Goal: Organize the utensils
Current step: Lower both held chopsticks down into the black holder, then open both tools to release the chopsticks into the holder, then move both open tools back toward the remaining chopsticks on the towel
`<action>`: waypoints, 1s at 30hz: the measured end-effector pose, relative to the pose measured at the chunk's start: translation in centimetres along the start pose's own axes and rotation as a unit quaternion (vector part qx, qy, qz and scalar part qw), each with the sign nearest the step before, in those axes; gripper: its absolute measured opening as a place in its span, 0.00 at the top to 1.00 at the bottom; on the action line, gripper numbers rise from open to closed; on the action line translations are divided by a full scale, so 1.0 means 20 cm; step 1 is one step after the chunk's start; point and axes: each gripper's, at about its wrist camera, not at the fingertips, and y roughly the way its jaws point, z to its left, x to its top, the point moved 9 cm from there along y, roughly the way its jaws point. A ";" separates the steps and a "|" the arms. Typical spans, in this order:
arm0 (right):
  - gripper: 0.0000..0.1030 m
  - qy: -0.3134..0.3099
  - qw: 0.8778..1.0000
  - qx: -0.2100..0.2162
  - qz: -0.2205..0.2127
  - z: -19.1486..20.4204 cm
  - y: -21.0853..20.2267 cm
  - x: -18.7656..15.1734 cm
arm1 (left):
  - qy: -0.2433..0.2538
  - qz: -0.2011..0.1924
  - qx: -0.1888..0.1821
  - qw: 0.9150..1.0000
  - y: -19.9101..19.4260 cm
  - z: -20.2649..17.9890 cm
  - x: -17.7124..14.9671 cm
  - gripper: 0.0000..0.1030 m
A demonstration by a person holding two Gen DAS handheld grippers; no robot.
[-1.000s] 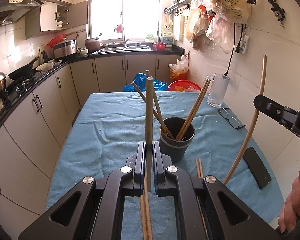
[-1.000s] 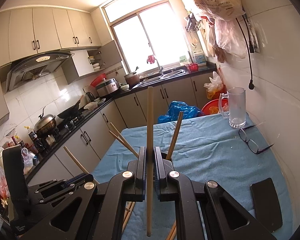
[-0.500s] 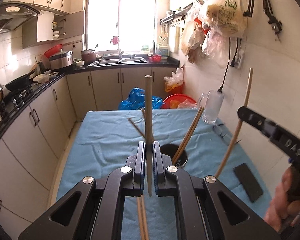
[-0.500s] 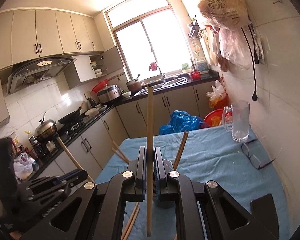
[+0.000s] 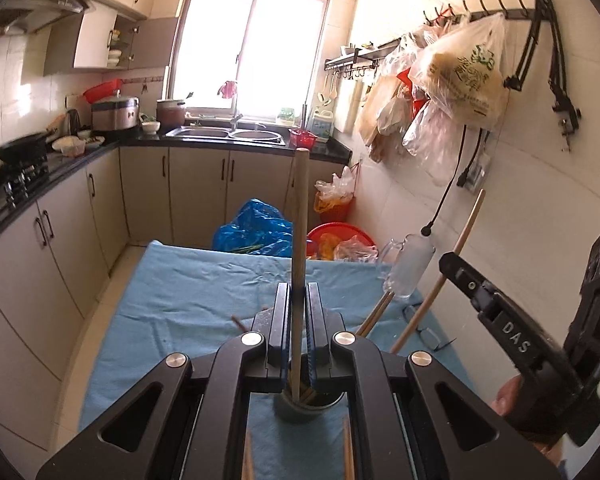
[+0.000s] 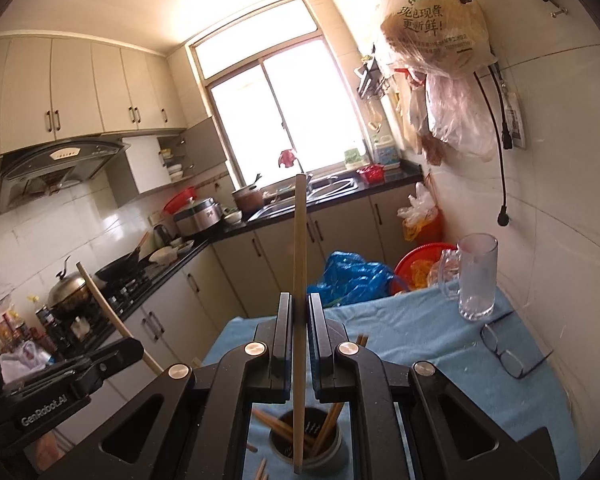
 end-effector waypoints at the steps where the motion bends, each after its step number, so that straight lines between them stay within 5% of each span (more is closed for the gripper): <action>1: 0.92 0.002 1.000 -0.005 -0.002 -0.01 0.03 0.00 | -0.002 0.004 0.000 1.000 0.03 0.00 -0.01 0.94; 17: 0.90 0.006 0.998 -0.015 0.058 -0.12 0.26 -0.25 | -0.010 0.057 -0.006 0.998 0.25 0.07 -0.21 0.93; 25: 0.71 0.006 0.999 -0.019 0.031 -0.14 0.06 -0.16 | -0.001 0.034 -0.012 0.999 0.12 0.03 -0.17 0.79; 30: 0.43 0.003 0.999 -0.032 -0.002 -0.18 -0.18 -0.12 | -0.008 0.013 -0.017 1.000 -0.03 0.04 -0.17 0.68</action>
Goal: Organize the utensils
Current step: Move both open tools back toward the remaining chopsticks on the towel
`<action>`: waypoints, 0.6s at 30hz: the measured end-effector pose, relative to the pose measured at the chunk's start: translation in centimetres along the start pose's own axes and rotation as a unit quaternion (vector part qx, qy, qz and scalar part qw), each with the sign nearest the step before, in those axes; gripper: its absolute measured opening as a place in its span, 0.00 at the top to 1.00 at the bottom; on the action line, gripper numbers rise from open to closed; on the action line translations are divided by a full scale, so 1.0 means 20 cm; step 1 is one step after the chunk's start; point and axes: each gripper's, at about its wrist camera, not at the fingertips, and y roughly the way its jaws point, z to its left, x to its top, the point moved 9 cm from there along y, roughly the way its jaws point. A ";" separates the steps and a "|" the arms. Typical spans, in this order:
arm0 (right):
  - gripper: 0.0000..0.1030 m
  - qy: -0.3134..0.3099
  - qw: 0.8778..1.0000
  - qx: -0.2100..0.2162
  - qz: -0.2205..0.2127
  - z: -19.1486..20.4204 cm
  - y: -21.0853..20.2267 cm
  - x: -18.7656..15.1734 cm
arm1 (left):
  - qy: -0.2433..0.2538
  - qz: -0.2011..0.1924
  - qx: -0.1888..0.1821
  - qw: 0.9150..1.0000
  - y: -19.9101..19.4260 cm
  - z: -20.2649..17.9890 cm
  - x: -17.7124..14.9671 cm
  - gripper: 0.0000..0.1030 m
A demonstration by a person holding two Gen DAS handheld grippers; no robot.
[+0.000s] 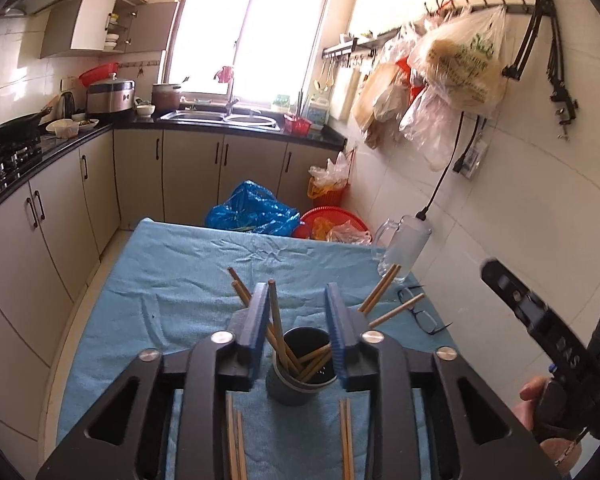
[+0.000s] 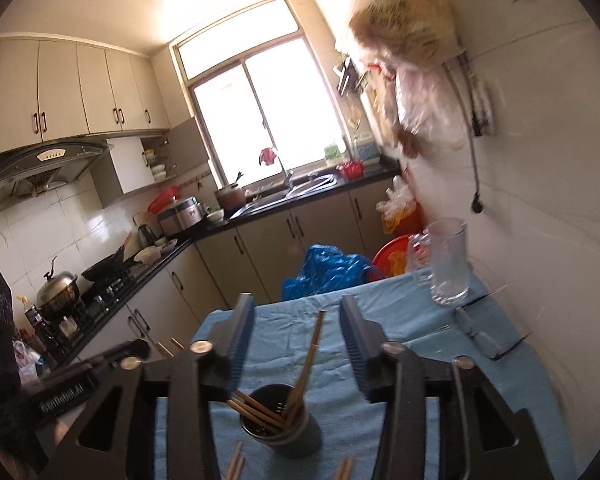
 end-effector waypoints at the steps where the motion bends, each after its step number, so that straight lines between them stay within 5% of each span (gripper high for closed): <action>1: 0.38 -0.006 1.000 -0.006 -0.005 -0.01 -0.04 -0.01 | -0.001 -0.006 0.000 1.000 -0.03 0.01 -0.01 0.67; 5: 0.20 -0.034 0.999 -0.022 -0.011 -0.05 -0.19 -0.12 | -0.004 -0.012 0.004 1.000 -0.16 0.07 -0.11 0.63; 10: 0.16 -0.056 0.997 -0.043 0.024 -0.14 -0.28 -0.35 | -0.012 -0.004 0.005 1.000 -0.25 0.17 -0.34 0.55; 13: 0.07 -0.043 0.993 -0.101 0.043 -0.26 -0.33 -0.49 | -0.018 0.008 0.003 1.000 -0.25 0.23 -0.48 0.43; 16: 0.03 -0.015 0.993 -0.113 0.004 -0.32 -0.40 -0.53 | -0.001 0.041 0.033 0.999 -0.22 0.28 -0.63 0.42; 18: 0.03 0.013 0.993 -0.108 0.045 -0.35 -0.37 -0.62 | 0.000 0.054 0.042 0.998 -0.20 0.31 -0.70 0.41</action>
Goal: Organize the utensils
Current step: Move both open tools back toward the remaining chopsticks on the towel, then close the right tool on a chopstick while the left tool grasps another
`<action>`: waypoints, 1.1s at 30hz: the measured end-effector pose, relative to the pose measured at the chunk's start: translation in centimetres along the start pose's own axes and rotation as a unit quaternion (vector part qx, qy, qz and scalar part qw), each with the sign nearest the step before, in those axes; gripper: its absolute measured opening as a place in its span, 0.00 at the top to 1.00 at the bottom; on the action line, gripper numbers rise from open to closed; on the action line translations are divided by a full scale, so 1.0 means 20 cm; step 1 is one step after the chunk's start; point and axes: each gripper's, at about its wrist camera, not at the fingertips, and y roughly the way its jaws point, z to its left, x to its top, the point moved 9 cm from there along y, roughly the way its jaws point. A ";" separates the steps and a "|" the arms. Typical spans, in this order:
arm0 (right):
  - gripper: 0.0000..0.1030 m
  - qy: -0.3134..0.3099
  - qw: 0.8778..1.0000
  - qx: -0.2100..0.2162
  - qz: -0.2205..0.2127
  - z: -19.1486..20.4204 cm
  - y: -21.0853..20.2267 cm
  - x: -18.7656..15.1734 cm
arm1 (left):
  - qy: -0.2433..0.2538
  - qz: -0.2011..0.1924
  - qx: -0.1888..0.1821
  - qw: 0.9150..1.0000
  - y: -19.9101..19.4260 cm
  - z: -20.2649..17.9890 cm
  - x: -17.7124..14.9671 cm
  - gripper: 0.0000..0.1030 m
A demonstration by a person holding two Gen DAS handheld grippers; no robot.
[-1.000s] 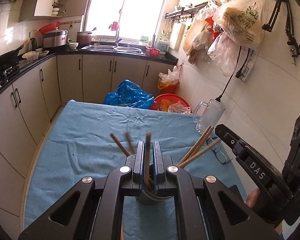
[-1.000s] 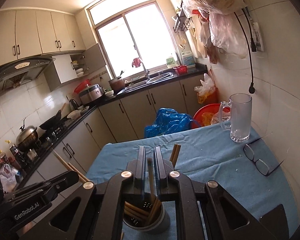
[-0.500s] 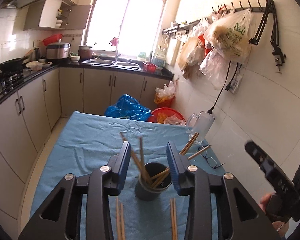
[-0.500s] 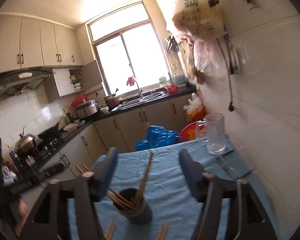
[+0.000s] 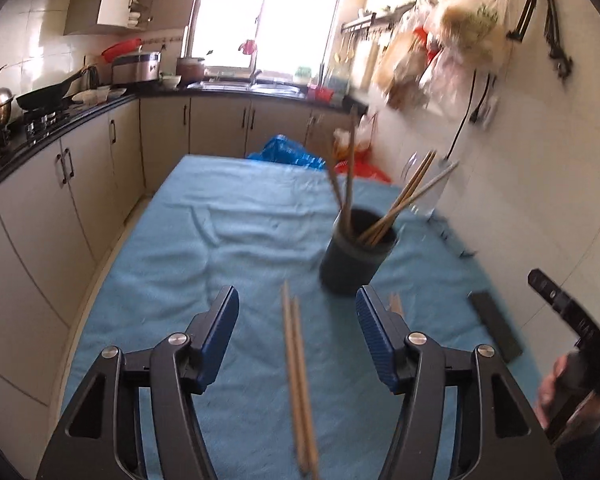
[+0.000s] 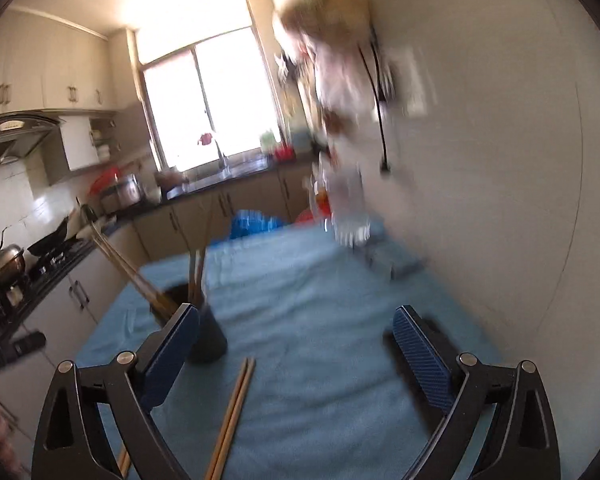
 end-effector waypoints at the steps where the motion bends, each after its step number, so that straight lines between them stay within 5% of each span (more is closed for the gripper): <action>1: 0.03 0.005 1.000 0.006 0.013 0.00 0.02 -0.02 | -0.004 0.010 0.003 1.000 0.02 0.02 -0.03 0.41; 5: 0.08 0.012 0.993 0.037 0.109 0.04 0.14 -0.16 | -0.025 0.056 0.002 0.998 0.09 0.07 -0.12 0.40; 12: 0.47 0.056 0.957 0.047 0.281 0.05 0.41 -0.43 | -0.029 0.101 0.010 0.994 0.18 0.13 -0.23 0.40; 14: 0.52 0.068 0.945 0.052 0.315 0.06 0.47 -0.48 | -0.024 0.108 0.012 0.994 0.19 0.13 -0.25 0.40; 19: 0.58 0.082 0.935 0.057 0.341 0.12 0.54 -0.52 | -0.017 0.115 0.013 0.993 0.19 0.14 -0.27 0.40; 27: 0.81 0.045 0.930 0.026 0.364 0.21 0.67 -0.56 | -0.029 0.127 0.017 0.991 0.20 0.20 -0.30 0.40; 33: 0.88 0.028 0.930 0.018 0.366 0.25 0.71 -0.58 | -0.027 0.132 0.017 0.991 0.22 0.20 -0.31 0.40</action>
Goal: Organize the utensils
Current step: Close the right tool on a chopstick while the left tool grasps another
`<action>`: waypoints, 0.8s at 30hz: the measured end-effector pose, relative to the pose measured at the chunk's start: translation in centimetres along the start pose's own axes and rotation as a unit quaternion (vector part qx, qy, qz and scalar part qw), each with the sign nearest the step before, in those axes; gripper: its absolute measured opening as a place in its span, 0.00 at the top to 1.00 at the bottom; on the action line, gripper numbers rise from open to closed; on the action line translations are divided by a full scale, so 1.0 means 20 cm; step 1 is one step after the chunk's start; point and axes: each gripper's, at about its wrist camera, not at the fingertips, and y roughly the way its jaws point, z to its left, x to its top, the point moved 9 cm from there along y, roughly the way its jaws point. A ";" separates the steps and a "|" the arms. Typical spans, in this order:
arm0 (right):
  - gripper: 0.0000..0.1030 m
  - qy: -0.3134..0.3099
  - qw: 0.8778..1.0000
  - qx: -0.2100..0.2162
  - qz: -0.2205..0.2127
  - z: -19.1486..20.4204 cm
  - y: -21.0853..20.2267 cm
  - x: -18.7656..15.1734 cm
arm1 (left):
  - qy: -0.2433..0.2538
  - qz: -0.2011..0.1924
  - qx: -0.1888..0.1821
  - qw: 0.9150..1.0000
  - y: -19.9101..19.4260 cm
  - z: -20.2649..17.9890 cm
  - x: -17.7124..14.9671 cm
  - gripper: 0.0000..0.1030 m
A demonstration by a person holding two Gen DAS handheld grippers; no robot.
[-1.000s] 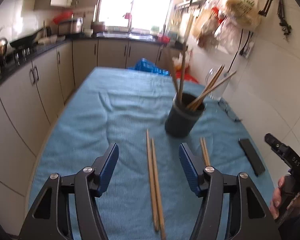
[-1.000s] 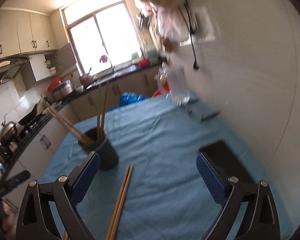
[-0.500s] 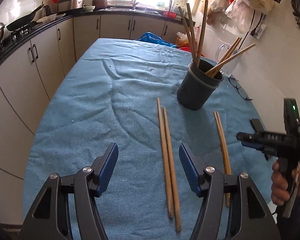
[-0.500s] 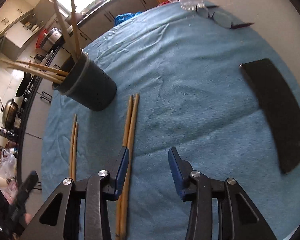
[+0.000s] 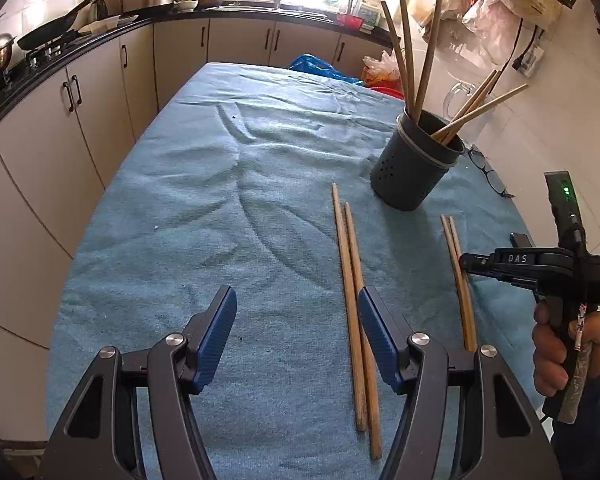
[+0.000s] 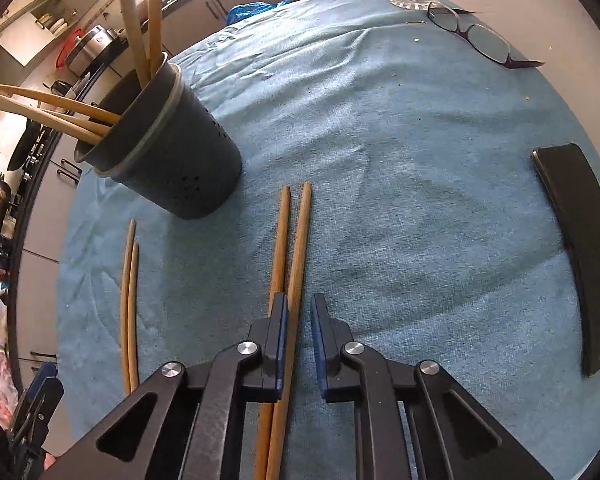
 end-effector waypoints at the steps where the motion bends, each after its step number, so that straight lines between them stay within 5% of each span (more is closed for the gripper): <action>1: 0.88 -0.004 1.000 -0.003 0.001 0.00 0.01 0.00 | 0.001 0.002 0.001 1.000 0.01 0.00 0.00 0.40; 8: 0.92 -0.022 0.998 -0.053 -0.013 -0.06 -0.02 0.01 | 0.003 0.026 -0.009 1.000 0.08 -0.04 0.02 0.40; 13: 0.92 -0.001 0.999 -0.025 -0.026 -0.15 -0.10 -0.04 | 0.009 0.058 -0.011 0.998 0.24 -0.09 0.09 0.40; 18: 0.92 -0.001 0.999 0.007 -0.037 -0.16 -0.17 -0.08 | 0.012 0.095 -0.002 0.995 0.42 -0.14 0.16 0.64; 24: 0.92 0.002 0.999 0.024 -0.044 -0.16 -0.21 -0.07 | 0.035 0.118 0.020 0.992 0.52 -0.18 0.19 0.72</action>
